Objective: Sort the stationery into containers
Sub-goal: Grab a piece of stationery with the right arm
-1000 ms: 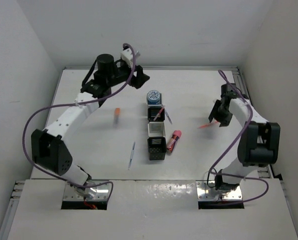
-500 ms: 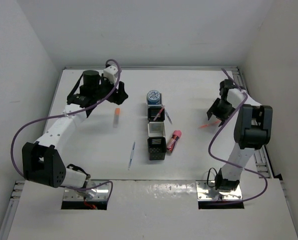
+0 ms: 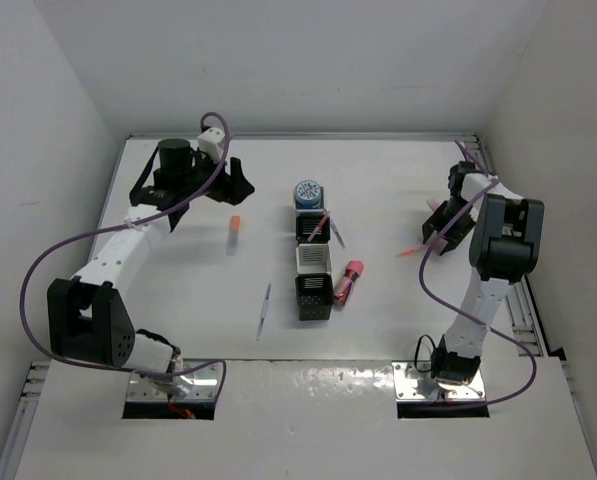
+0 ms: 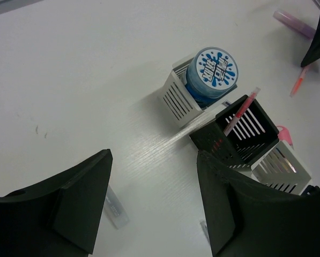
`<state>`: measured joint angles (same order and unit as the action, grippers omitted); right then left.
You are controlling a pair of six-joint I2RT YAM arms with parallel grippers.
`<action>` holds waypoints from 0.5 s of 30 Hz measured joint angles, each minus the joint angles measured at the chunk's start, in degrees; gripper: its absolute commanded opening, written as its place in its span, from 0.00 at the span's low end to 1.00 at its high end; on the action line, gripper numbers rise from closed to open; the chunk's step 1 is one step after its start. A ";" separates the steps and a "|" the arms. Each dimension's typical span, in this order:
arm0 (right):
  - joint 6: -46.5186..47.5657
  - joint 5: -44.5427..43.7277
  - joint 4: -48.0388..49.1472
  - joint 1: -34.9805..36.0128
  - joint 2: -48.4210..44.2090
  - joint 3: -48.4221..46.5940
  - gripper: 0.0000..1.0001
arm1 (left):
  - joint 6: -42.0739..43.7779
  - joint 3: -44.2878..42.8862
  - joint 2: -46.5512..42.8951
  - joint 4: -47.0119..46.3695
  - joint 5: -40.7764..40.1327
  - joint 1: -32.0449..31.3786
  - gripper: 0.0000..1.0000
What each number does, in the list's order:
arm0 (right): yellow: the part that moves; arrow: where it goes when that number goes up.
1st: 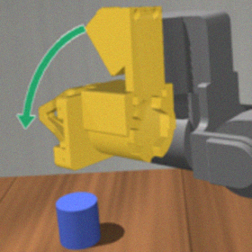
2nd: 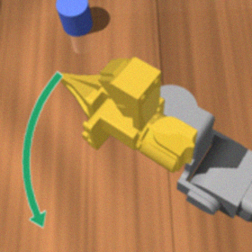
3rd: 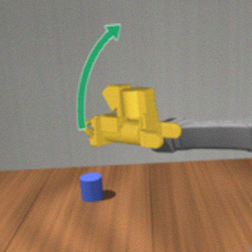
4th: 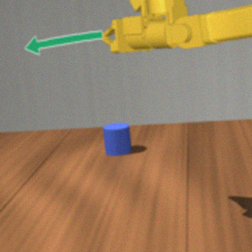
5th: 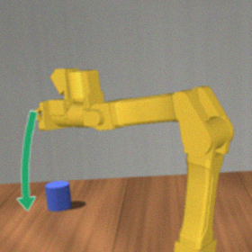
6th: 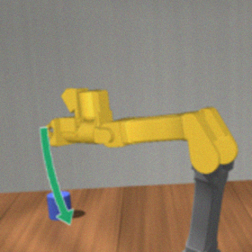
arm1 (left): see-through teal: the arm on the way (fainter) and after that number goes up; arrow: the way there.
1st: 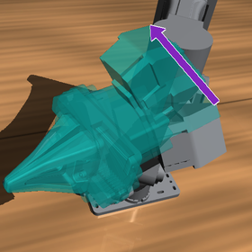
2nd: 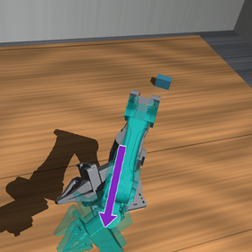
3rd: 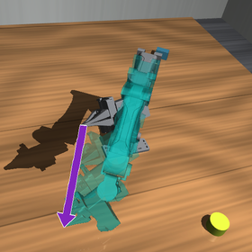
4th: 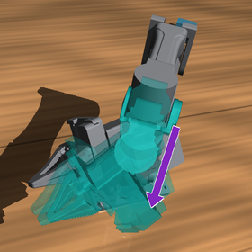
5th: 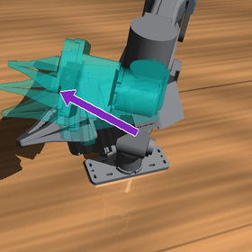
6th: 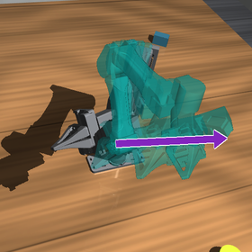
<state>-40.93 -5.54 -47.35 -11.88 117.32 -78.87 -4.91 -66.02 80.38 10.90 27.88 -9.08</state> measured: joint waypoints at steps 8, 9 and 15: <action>0.92 3.28 -1.79 -0.28 4.87 -6.14 0.29 | -0.92 0.00 1.38 -0.74 1.07 0.74 0.70; 1.09 3.82 -2.34 -0.33 5.46 -6.93 0.24 | -0.94 -0.04 1.64 -0.72 1.20 0.81 0.70; 1.75 6.69 -3.10 -0.44 6.40 -8.17 0.00 | -1.22 -2.32 3.74 0.20 1.70 0.96 0.70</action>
<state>-39.18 1.15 -50.46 -12.32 123.72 -87.05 -6.13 -68.34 84.12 11.09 29.58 -8.12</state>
